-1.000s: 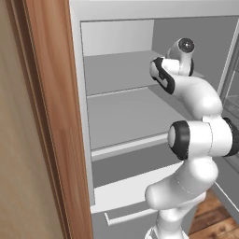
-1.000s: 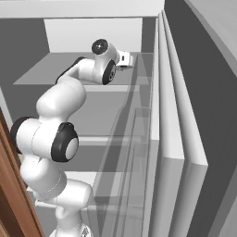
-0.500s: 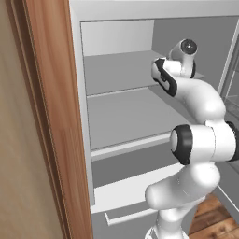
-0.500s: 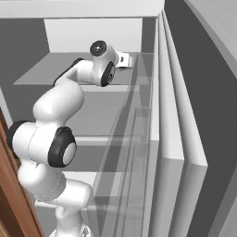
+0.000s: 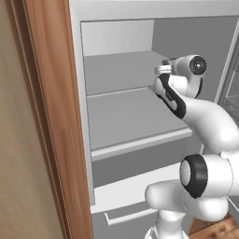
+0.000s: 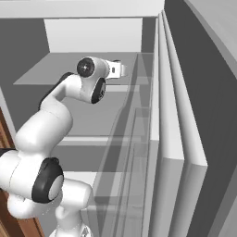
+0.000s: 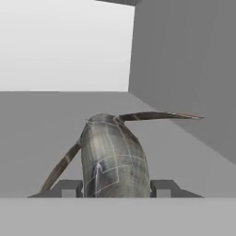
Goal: Gather the avocado and tomato from the fridge and place them on a tray on the dining counter. Then gather the fish and chicken drumstick from the fridge and place them on the other tray.
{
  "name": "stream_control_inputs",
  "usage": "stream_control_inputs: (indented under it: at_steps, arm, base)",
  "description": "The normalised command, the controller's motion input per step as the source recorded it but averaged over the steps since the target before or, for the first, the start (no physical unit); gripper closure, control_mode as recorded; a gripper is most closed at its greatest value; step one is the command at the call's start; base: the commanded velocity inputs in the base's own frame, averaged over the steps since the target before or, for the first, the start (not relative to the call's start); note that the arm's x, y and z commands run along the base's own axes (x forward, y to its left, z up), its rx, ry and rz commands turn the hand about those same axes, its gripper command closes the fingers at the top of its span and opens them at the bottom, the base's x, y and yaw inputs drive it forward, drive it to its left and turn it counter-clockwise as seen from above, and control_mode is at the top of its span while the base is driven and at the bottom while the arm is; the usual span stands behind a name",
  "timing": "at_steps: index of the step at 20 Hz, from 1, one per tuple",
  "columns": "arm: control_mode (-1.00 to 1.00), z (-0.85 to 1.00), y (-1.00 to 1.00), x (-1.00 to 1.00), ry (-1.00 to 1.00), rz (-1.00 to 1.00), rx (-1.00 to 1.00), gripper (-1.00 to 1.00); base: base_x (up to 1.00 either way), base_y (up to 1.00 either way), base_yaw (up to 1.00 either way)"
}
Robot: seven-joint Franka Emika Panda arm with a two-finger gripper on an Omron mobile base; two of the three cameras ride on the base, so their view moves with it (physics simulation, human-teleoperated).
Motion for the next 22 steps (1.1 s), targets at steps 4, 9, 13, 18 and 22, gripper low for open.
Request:
stream_control_inputs:
  at_steps: [4, 9, 13, 18, 22]
  arm:
    - [-1.00, 0.59, 0.22, -0.71, 0.00, -0.04, -0.01, 1.00]
    - [-1.00, 0.88, 0.10, -0.83, 0.00, -0.07, -0.02, 1.00]
    - [-1.00, 0.68, 0.17, -0.80, 0.00, -0.07, -0.02, 1.00]
    - [-1.00, 0.09, 0.02, -0.99, -0.13, -0.02, 0.00, 1.00]
    - [-1.00, 0.00, 0.00, -1.00, -0.13, 0.00, 0.00, 1.00]
  base:
    - [0.00, 0.00, 0.00]
    - [0.00, 0.00, 0.00]
    - [0.00, 0.00, 0.00]
    - [0.00, 0.00, 0.00]
    - [0.00, 0.00, 0.00]
